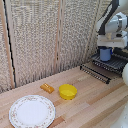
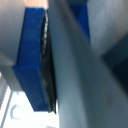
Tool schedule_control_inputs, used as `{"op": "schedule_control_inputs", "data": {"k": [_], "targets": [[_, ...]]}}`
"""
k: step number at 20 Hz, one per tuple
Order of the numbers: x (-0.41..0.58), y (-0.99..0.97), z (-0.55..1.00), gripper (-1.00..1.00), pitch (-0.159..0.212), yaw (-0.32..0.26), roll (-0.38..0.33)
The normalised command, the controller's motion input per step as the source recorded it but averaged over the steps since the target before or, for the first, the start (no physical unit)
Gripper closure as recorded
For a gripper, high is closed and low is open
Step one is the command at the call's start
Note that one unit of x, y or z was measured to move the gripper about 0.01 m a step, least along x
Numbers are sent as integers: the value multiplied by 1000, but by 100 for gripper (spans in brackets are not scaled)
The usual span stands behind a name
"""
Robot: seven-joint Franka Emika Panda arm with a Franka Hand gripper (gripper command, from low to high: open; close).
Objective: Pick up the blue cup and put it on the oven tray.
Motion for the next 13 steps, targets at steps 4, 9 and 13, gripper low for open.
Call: {"op": "schedule_control_inputs", "data": {"k": [4,9,13], "targets": [[0,-142,291,-100,-40,0,0],[0,-145,590,-100,-1,0,-13],[54,-82,807,-100,29,31,-9]]}}
